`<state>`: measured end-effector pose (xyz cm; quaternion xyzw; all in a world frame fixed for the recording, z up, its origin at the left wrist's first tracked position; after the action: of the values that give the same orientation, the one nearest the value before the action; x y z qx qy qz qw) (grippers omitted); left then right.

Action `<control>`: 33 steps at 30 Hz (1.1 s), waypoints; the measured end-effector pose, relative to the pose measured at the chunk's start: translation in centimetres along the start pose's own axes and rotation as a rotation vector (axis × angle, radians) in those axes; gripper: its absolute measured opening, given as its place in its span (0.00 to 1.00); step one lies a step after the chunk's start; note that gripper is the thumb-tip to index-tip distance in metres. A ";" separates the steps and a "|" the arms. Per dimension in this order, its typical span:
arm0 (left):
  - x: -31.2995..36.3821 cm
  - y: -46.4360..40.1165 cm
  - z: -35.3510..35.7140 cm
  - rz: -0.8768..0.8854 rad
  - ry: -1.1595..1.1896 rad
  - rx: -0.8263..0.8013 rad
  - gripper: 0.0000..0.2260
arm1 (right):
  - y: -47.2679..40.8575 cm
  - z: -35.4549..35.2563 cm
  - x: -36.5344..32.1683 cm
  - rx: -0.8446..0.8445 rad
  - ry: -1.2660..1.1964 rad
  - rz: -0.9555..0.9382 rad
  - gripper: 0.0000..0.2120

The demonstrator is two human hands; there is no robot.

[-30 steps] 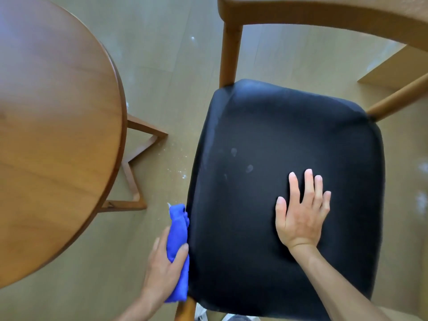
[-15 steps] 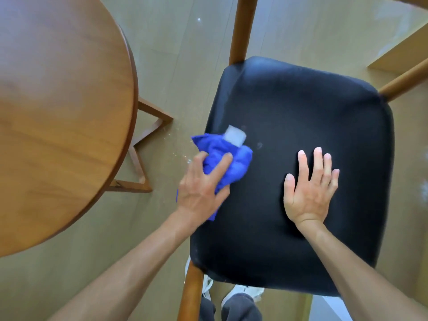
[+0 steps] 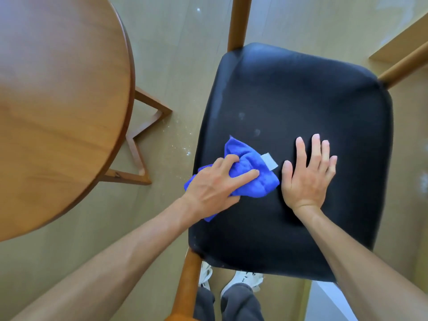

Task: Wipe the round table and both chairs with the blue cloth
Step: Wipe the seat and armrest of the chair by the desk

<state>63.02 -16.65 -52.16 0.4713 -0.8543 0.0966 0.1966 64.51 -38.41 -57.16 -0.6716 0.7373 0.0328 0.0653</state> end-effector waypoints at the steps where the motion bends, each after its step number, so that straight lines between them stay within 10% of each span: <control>1: 0.7 -1.3 -0.2 -0.021 0.024 -0.026 0.22 | 0.0 0.0 0.1 0.000 0.005 -0.001 0.26; 7: 3.9 -2.2 -1.2 -0.169 0.648 -0.294 0.27 | -0.7 -1.3 0.5 -0.120 -0.120 0.023 0.25; 11: 3.2 -0.1 -0.4 -0.014 0.265 -0.421 0.33 | -2.3 -5.7 1.1 -0.261 -0.539 0.170 0.22; 14: 3.2 -0.3 -0.8 0.044 0.053 -0.305 0.37 | -1.3 -11.0 -2.5 -0.206 -0.663 -0.103 0.20; 19: 0.2 1.9 -4.2 -0.378 0.392 -0.332 0.35 | 4.7 -10.8 -7.6 -0.349 -0.179 -1.011 0.32; 25: -2.5 11.3 -3.5 -0.828 0.509 -0.317 0.22 | 2.9 -6.7 -11.4 -0.397 0.238 -0.893 0.42; 33: -4.1 15.9 -1.7 -1.072 0.445 -0.231 0.20 | 11.1 -5.6 -15.9 -0.461 0.039 -0.875 0.34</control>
<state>51.95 -4.40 -52.03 0.7813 -0.4402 -0.0135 0.4423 54.60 -22.44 -49.87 -0.9156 0.3610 0.1518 -0.0912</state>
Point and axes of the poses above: each hand's wrist, its own y-axis away from the middle knuckle, its own z-axis out of the palm, x = y × z, the point moved 3 cm from there along -y, towards the middle knuckle
